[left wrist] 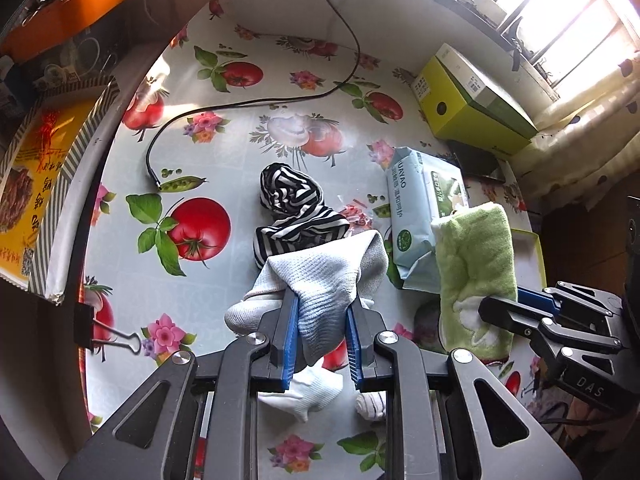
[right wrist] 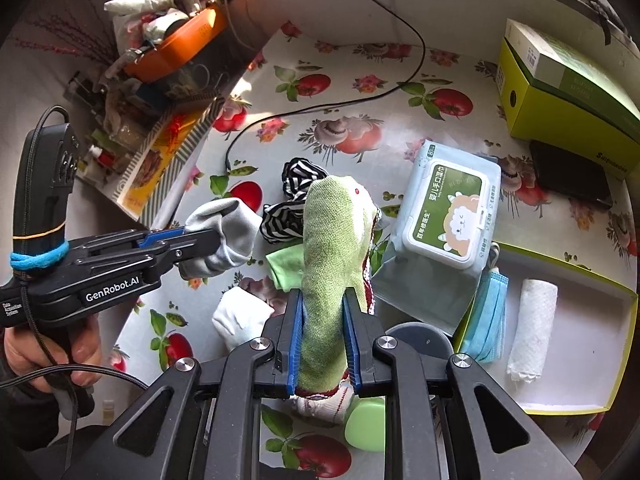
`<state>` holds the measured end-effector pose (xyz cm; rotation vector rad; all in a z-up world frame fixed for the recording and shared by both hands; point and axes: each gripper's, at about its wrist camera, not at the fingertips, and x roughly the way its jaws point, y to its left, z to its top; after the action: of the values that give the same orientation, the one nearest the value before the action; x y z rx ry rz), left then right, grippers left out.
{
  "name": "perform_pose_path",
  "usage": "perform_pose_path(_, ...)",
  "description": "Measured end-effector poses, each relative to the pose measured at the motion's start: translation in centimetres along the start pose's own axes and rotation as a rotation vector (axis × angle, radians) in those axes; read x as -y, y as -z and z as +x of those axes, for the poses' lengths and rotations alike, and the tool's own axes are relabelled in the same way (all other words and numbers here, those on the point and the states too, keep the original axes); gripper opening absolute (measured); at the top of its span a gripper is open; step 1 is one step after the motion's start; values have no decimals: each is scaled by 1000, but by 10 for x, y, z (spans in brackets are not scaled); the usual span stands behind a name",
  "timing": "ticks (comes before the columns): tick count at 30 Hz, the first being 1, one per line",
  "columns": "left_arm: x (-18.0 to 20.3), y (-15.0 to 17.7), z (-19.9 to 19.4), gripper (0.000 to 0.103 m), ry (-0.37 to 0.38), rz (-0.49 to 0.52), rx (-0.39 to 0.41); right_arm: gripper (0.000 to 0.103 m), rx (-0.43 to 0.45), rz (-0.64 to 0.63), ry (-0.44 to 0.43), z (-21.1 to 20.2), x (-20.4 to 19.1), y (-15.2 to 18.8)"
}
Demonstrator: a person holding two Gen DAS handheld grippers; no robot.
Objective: Organize soft objects
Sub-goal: 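Lift and carry the glove and green towel toward the white tray with both grippers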
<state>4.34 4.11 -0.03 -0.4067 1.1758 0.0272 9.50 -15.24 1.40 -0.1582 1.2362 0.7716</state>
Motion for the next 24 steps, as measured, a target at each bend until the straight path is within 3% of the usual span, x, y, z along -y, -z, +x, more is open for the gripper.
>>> perform_pose_path(24, 40, -5, -4, 21, 25, 67, -1, 18, 68, 86, 5, -34, 32, 16)
